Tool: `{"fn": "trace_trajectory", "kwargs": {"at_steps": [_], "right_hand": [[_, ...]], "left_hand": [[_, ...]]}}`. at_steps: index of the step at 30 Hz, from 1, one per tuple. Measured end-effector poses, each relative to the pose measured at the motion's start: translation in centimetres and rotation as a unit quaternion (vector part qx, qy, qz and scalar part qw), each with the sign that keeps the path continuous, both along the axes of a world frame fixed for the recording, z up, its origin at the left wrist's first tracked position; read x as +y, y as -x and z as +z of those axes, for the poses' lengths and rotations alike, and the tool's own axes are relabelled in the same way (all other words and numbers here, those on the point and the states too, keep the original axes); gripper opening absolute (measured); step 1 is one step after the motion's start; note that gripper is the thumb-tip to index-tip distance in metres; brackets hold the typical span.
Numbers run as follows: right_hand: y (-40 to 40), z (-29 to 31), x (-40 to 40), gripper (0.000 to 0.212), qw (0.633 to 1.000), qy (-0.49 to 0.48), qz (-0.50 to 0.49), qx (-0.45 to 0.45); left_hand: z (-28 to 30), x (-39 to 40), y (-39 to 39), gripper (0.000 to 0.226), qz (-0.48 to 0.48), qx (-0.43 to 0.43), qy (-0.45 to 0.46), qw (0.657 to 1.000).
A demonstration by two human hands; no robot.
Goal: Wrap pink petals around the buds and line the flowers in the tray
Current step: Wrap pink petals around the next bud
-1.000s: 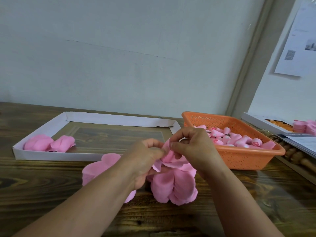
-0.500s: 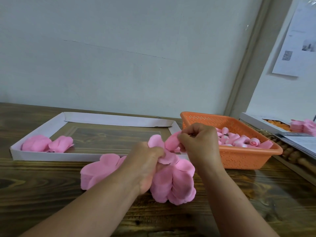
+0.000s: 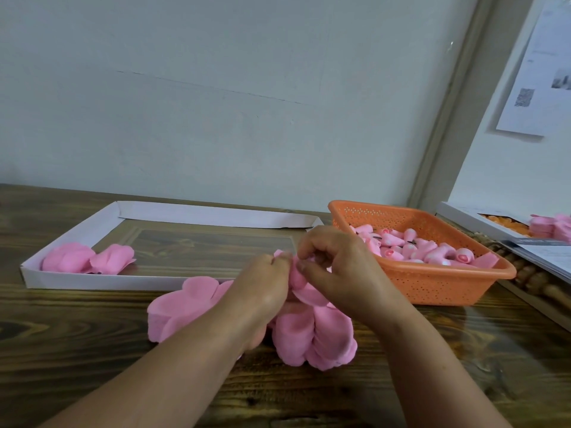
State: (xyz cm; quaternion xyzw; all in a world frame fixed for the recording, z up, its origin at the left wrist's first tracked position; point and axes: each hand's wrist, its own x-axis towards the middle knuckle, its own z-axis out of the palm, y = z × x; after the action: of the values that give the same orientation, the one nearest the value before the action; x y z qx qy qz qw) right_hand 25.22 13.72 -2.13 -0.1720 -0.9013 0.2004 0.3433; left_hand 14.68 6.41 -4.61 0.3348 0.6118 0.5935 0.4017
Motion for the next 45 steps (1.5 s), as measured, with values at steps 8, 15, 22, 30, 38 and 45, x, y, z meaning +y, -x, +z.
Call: {"fn": "trace_trajectory", "kwargs": {"at_steps": [8,15,22,30,38,45], "right_hand": [[0.0,0.1,-0.5,0.016,0.997,0.037,0.046,-0.049],[0.4,0.1,-0.9,0.028,0.997,0.046,0.029,-0.047],[0.3,0.1,-0.7,0.027,0.998,0.035,-0.013,-0.045],[0.1,0.1,-0.4,0.022,0.995,0.096,-0.004,-0.02],[-0.2,0.2,0.1,0.041,0.987,0.154,0.03,-0.029],[-0.4,0.1,0.4,0.022,0.982,0.191,0.001,-0.005]], "left_hand": [[0.6,-0.3,0.8,0.065,-0.091,-0.048,0.002,0.995],[1.1,-0.6,0.5,0.085,-0.147,-0.067,-0.031,0.986],[1.6,-0.8,0.4,0.085,-0.165,-0.06,-0.033,0.984],[1.9,-1.0,0.5,0.076,-0.166,-0.066,-0.025,0.984],[1.7,-1.0,0.8,0.083,-0.199,-0.07,-0.02,0.977],[1.6,-1.0,1.3,0.069,-0.18,-0.113,-0.004,0.977]]}}
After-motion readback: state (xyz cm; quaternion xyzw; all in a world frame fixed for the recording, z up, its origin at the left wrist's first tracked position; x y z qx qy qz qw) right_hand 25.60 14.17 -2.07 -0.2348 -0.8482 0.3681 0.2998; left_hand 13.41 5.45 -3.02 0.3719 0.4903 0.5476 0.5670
